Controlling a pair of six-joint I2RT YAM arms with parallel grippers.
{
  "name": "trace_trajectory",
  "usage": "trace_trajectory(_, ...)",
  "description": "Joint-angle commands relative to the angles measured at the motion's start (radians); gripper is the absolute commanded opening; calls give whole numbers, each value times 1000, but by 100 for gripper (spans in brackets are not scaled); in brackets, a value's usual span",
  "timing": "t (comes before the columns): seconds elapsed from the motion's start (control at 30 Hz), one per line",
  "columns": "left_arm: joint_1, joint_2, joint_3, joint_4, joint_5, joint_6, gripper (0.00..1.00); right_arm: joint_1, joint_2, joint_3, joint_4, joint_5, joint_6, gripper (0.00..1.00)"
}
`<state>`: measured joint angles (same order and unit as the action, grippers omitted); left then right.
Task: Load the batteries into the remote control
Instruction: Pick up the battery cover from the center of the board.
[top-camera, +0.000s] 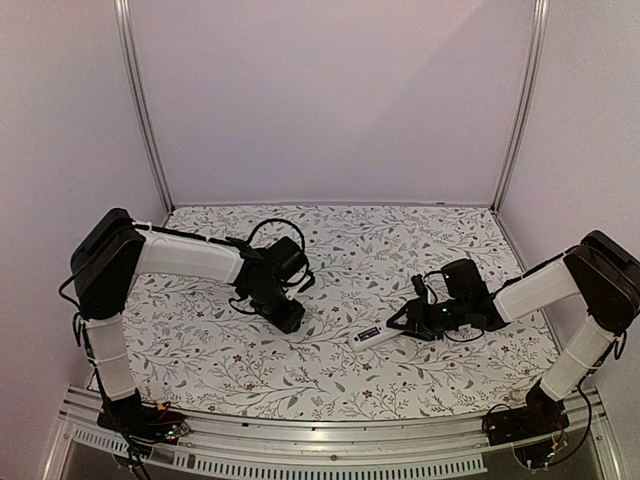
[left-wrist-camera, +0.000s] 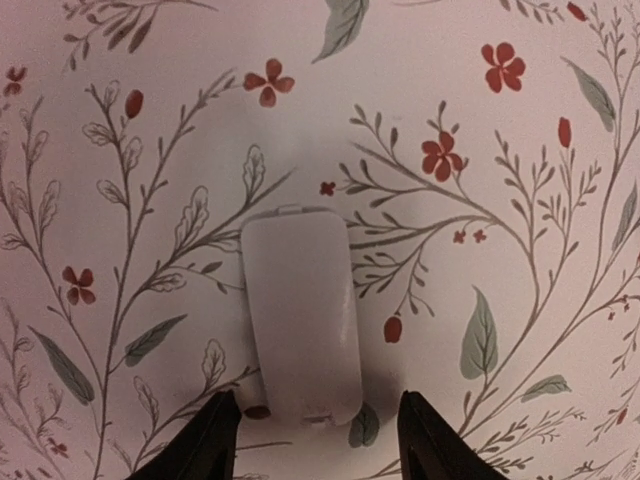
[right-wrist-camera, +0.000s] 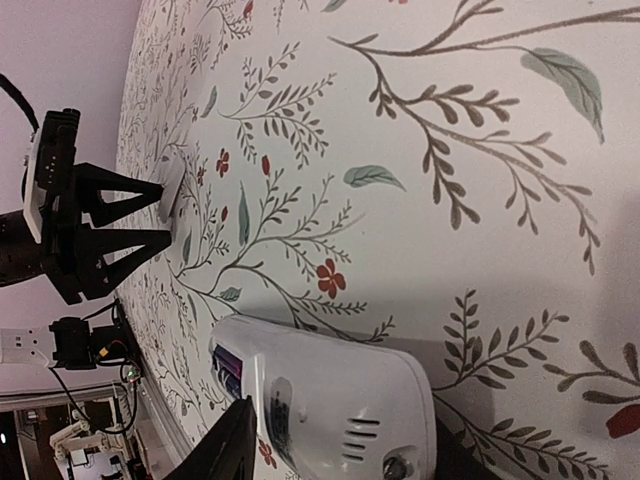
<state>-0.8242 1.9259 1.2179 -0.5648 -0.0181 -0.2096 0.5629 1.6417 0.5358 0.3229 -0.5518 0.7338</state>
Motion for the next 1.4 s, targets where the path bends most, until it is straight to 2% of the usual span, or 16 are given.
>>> trace_trajectory(0.0, 14, 28, 19, 16, -23, 3, 53, 7, -30, 12, -43, -3, -19, 47)
trace_trajectory(0.5, 13, 55, 14, 78, -39, 30, 28, 1, -54, 16, 40, -75, 28, 35)
trace_trajectory(0.73, 13, 46, 6, 93, -23, 40, 15, -14, -56, 13, 71, -100, 53, 20)
trace_trajectory(0.87, 6, -18, -11, 95, -13, 50, 8, -20, -57, 12, 94, -114, 72, 12)
trace_trajectory(1.1, -57, -200, -61, 86, -30, 97, 4, -23, -59, 9, 168, -146, 121, 2)
trace_trajectory(1.37, -148, -390, -52, 44, 70, 130, 4, -22, -30, -20, 484, -209, 306, 0)
